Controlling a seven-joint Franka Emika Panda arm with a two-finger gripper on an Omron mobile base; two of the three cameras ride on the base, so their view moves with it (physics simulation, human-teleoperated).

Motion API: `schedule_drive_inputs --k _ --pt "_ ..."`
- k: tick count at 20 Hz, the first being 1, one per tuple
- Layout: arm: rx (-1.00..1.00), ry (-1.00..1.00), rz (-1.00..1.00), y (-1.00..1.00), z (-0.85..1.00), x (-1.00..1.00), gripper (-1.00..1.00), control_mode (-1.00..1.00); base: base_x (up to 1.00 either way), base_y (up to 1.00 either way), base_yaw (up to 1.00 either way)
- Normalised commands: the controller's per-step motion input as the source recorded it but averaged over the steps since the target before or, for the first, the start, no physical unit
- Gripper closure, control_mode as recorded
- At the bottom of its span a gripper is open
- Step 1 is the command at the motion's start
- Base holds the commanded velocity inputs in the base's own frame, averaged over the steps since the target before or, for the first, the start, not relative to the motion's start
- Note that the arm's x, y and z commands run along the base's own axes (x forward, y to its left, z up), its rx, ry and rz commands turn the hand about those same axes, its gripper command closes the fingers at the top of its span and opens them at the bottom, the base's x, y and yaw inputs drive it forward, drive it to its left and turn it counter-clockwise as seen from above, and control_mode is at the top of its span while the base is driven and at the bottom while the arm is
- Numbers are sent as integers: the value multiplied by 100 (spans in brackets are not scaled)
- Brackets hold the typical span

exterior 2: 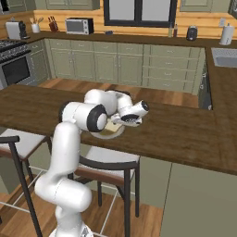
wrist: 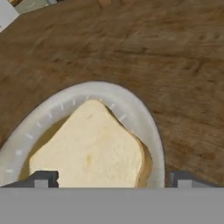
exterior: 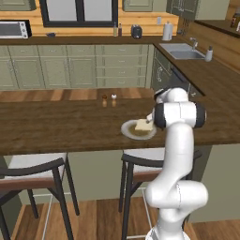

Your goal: Start the toaster. Once the lever pops up, take the bread to the plate on the dining counter.

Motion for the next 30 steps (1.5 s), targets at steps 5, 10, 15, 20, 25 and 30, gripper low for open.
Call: schedule_drive_inputs --k 5,10,15,20,25,30 --pt "-13 24 0 65 -44 -1 -100 -100 0 0 0" --pt "-1 1 -6 3 79 0 -100 -100 0 0 0" --pt "0 2 -7 0 97 -30 -100 -100 0 0 0" --pt "-6 0 -5 14 89 -97 -100 -100 0 0 0" --pt "-14 -1 -7 42 52 -100 -100 -100 0 0 0" --pt "-22 -12 -9 49 24 -100 -100 -100 0 0 0"
